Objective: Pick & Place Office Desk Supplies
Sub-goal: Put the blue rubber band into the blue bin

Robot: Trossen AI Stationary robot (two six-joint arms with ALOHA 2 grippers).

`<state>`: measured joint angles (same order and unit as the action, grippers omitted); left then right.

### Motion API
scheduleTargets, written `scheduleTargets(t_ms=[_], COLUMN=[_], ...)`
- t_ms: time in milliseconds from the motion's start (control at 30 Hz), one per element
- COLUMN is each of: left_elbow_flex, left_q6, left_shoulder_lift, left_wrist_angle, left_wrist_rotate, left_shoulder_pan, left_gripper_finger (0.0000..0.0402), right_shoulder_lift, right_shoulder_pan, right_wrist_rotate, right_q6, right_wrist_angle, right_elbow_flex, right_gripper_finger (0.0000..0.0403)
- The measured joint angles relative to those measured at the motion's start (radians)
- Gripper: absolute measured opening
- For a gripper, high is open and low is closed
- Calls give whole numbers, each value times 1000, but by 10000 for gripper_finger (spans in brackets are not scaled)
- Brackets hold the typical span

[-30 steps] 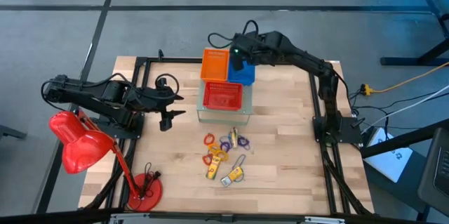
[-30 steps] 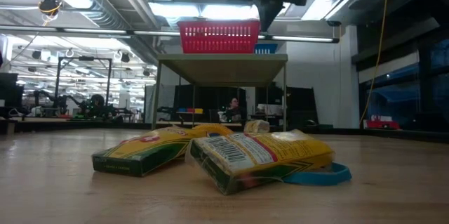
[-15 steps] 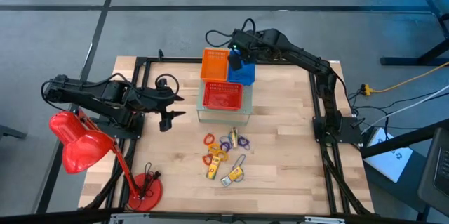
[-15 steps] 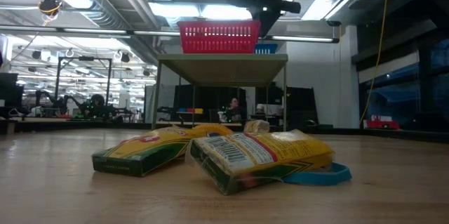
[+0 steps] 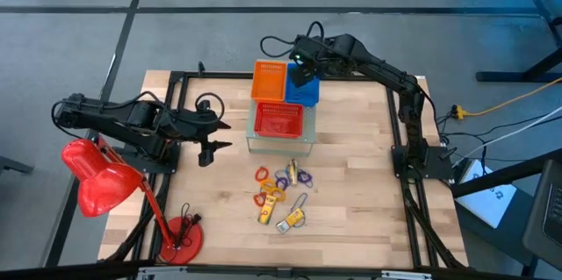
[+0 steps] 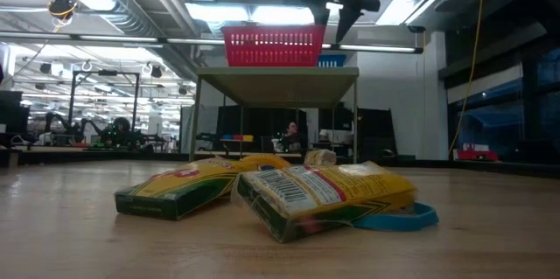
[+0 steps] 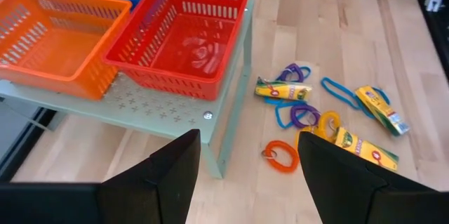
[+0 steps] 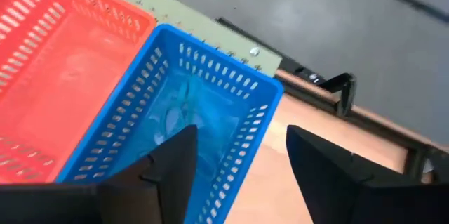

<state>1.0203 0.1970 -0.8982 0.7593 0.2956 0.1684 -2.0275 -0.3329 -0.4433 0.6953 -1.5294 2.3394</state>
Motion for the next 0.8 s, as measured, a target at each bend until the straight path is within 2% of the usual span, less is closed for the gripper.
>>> scheduleTargets(t_ms=[167,267,333,500,633,700,800], left_elbow_flex=[0,0,0,0,0,0,0], left_q6=[-1,-18,-33,-61,-63,-63,-63], left_shoulder_lift=[0,0,3,13,25,34,46], left_wrist_angle=[0,0,1,21,38,38,38], left_wrist_rotate=[-9,-8,-7,-8,-7,-7,-20], left_shoulder_pan=[5,18,28,43,47,47,47], left_gripper_finger=[239,239,239,239,239,239,239], right_shoulder_lift=[48,71,72,57,47,51,45], right_shoulder_pan=[35,126,203,433,572,628,692], right_wrist_rotate=[77,142,147,83,49,59,128], right_q6=[25,69,119,387,654,805,956], right_wrist_angle=[2,-30,-43,-41,-41,-44,-27], right_elbow_flex=[-1,0,-1,-6,-94,-170,-268], right_gripper_finger=[223,222,218,201,185,179,173])
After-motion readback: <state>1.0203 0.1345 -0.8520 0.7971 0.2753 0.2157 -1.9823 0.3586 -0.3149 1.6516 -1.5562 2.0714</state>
